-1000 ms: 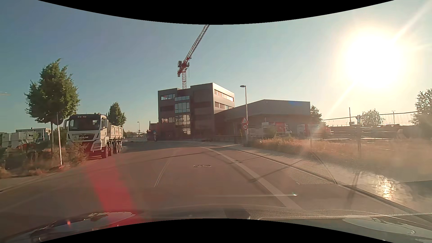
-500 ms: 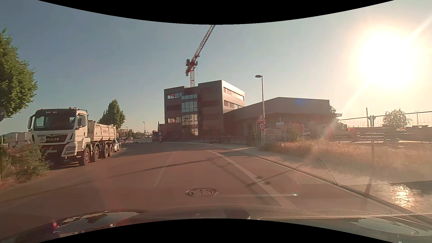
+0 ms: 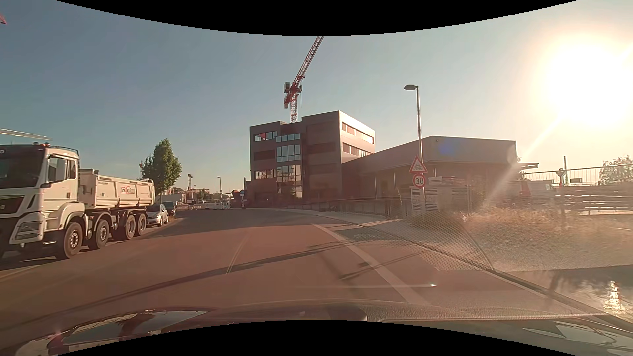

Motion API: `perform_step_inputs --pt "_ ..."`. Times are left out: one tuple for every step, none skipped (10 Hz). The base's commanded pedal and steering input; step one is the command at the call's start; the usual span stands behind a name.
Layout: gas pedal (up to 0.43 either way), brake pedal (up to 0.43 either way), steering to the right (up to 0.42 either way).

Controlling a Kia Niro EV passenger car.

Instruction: Follow the waypoints while adhering to traffic rules and regulations

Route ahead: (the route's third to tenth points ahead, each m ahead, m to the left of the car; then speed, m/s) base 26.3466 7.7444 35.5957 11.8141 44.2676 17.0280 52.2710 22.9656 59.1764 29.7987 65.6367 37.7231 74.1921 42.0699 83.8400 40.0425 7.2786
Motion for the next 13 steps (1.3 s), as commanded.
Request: perform_step_inputs --pt "0.000 0.000 -0.059" --pt "0.000 0.000 -0.058" --pt "0.020 0.000 -0.055" --pt "0.067 0.000 -0.053" --pt "0.079 0.000 -0.054" --pt "0.079 0.000 -0.056" --pt "0.098 0.000 -0.056" --pt "0.098 0.000 -0.055" --pt "0.098 0.000 -0.056" --pt "0.098 0.000 -0.056" --pt "0.098 0.000 -0.056" --pt "0.098 0.000 -0.058" --pt "0.098 0.000 -0.058"
